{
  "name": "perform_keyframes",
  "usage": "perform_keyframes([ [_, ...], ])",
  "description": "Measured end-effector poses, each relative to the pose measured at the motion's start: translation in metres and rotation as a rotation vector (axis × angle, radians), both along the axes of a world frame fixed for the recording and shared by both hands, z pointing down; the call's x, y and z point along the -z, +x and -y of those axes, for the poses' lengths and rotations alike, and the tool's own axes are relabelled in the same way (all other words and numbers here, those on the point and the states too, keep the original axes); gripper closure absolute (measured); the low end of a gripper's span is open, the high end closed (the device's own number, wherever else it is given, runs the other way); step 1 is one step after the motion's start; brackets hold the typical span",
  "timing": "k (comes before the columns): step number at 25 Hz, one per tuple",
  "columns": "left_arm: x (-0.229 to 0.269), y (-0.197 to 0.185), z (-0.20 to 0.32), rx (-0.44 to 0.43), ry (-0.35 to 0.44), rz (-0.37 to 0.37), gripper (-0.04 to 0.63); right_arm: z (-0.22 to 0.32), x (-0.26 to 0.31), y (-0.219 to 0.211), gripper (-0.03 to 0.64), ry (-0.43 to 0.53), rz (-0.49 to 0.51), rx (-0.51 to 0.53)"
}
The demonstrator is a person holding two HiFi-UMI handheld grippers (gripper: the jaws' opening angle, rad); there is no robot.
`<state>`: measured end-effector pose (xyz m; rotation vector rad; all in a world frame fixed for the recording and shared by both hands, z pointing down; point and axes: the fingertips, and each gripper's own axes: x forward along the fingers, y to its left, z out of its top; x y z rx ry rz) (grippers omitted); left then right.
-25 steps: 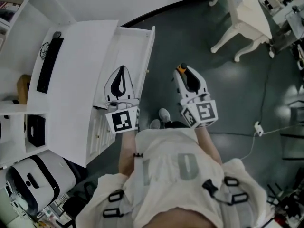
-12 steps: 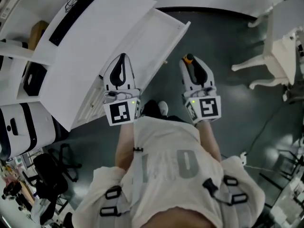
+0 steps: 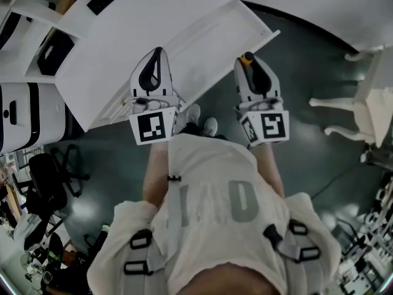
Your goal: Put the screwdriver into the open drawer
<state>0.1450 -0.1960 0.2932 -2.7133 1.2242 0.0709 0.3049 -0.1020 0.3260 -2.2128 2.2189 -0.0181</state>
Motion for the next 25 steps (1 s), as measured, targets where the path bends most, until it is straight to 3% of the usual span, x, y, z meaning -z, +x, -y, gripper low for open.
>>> perform_keyframes([
  [3,-0.005,-0.011,0.008,0.020,-0.003,0.015,0.591,0.011,-0.002,-0.008,0.515,-0.002,0.008,0.022],
  [8,0.000,-0.018,0.021,0.032,-0.013,-0.026,0.591,0.025,-0.004,-0.016,0.515,-0.011,0.008,0.039],
  [10,-0.004,-0.020,0.025,0.029,-0.009,0.000,0.591,0.031,-0.003,-0.018,0.515,-0.014,-0.009,0.048],
  [19,-0.006,-0.025,0.044,0.043,-0.009,0.005,0.591,0.073,0.008,-0.041,0.515,-0.082,-0.221,0.218],
  [25,-0.011,-0.033,0.051,0.067,-0.039,-0.018,0.591,0.092,-0.033,-0.066,0.515,-0.267,-0.415,0.426],
])
